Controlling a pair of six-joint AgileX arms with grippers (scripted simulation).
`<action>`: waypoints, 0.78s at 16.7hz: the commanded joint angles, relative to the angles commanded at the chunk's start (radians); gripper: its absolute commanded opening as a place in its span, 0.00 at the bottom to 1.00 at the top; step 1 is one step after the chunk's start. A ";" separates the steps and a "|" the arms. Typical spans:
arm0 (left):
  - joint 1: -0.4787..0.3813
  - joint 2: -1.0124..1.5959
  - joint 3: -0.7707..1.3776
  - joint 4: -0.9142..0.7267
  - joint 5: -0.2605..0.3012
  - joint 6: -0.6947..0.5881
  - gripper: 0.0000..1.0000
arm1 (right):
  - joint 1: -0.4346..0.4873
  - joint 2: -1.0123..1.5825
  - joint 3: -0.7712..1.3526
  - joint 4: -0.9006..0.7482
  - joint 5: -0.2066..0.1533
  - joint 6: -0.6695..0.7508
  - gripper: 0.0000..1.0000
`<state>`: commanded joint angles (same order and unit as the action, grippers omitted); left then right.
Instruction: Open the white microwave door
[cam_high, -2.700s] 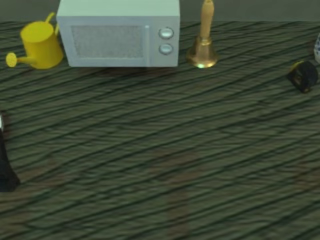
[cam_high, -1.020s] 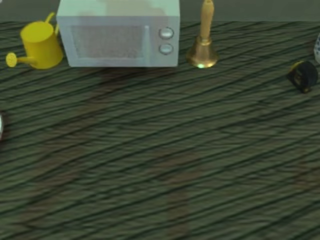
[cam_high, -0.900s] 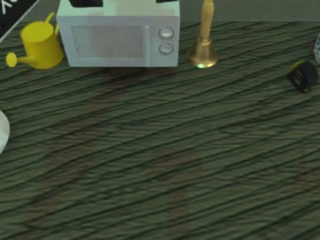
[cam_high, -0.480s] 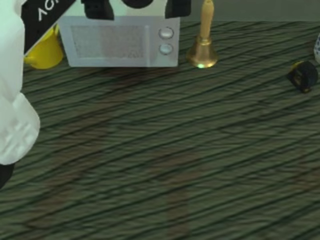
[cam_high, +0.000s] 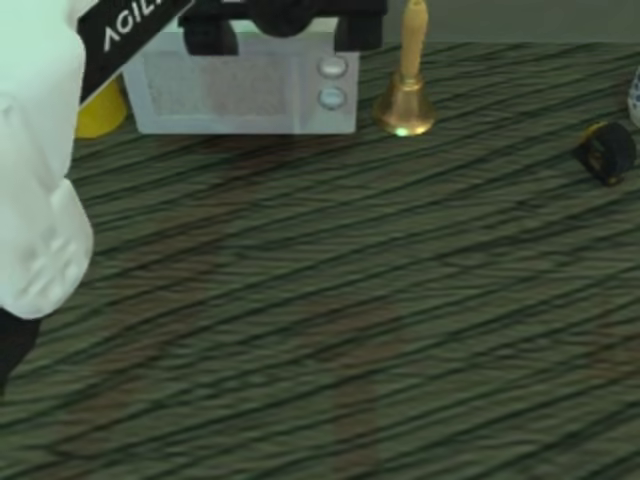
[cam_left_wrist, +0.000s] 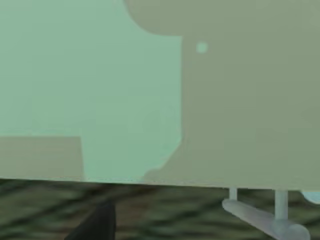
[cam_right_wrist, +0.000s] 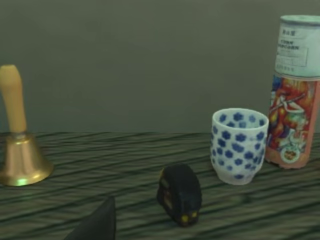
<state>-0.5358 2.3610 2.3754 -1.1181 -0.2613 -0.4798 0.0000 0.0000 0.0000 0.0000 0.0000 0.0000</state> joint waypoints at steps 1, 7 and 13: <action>0.006 0.015 -0.015 0.032 0.003 0.006 1.00 | 0.000 0.000 0.000 0.000 0.000 0.000 1.00; 0.016 0.040 -0.037 0.080 0.008 0.015 1.00 | 0.000 0.000 0.000 0.000 0.000 0.000 1.00; 0.016 0.040 -0.037 0.080 0.008 0.015 0.55 | 0.000 0.000 0.000 0.000 0.000 0.000 1.00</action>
<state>-0.5200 2.4010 2.3380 -1.0379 -0.2536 -0.4648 0.0000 0.0000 0.0000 0.0000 0.0000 0.0000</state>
